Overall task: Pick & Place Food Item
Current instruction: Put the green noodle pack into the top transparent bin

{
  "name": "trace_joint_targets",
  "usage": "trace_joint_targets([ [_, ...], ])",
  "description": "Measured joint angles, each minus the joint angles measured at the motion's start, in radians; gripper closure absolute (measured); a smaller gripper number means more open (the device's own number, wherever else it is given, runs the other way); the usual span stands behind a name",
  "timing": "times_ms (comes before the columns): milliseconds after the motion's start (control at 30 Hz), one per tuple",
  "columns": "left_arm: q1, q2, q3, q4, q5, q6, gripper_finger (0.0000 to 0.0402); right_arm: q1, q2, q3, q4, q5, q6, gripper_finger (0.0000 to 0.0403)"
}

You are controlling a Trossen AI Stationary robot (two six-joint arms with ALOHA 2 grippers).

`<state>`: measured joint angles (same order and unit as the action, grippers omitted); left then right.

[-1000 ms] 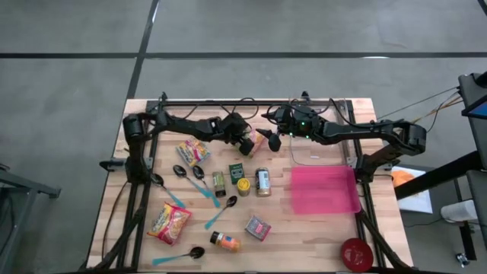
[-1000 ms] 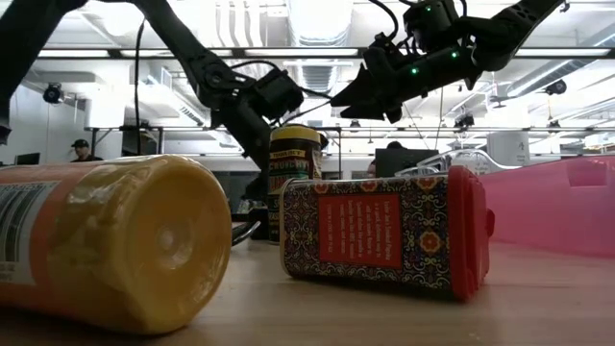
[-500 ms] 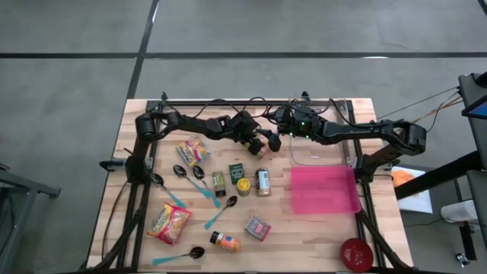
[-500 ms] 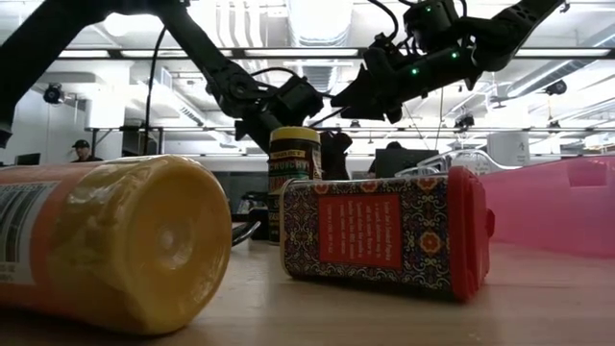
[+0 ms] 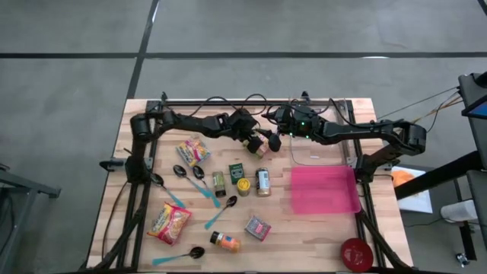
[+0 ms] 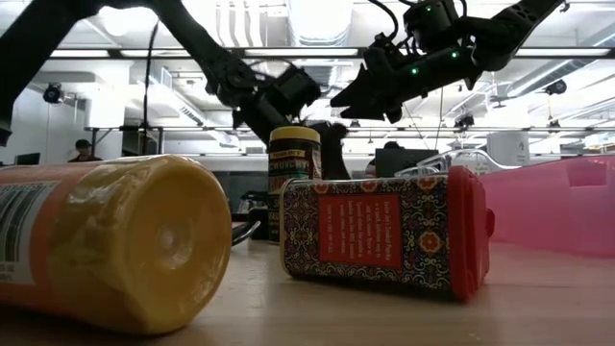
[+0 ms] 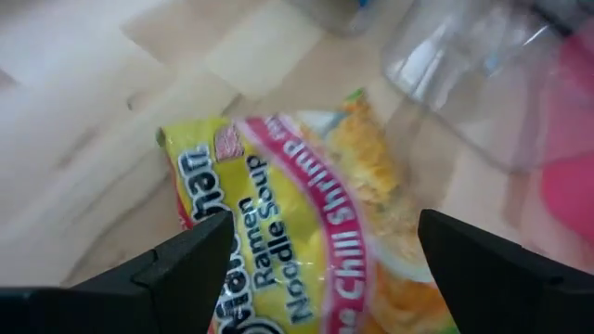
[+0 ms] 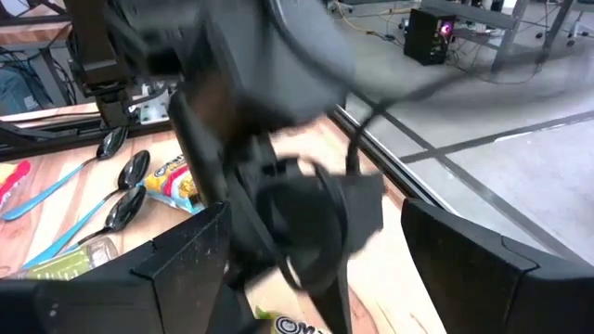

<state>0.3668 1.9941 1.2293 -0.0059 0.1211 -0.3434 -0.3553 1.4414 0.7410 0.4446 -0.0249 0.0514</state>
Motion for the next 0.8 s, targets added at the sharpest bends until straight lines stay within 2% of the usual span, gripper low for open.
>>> trace_joint_targets([
  [167, 0.002, -0.116, -0.014, -0.111, -0.091, 0.041, 0.0055, 0.0, 0.0, 0.0, 0.0, 0.0, 0.0, 0.009],
  [333, 0.032, -0.318, -0.088, -0.127, -0.141, 0.088, 0.0055, 0.0, 0.0, -0.001, -0.001, 0.0, 0.0, 0.009],
  [500, 0.043, -0.552, -0.261, -0.077, -0.152, 0.164, 0.0055, 0.0, 0.0, -0.001, -0.006, 0.0, -0.001, 0.009],
  [667, 0.035, -0.8, -0.491, 0.059, -0.152, 0.189, 0.0055, 0.0, 0.0, -0.001, -0.006, 0.0, -0.002, 0.009],
  [800, 0.034, -1.017, -0.652, 0.091, -0.065, 0.217, 0.0055, 0.0, 0.0, -0.001, -0.008, 0.0, -0.001, 0.009],
])
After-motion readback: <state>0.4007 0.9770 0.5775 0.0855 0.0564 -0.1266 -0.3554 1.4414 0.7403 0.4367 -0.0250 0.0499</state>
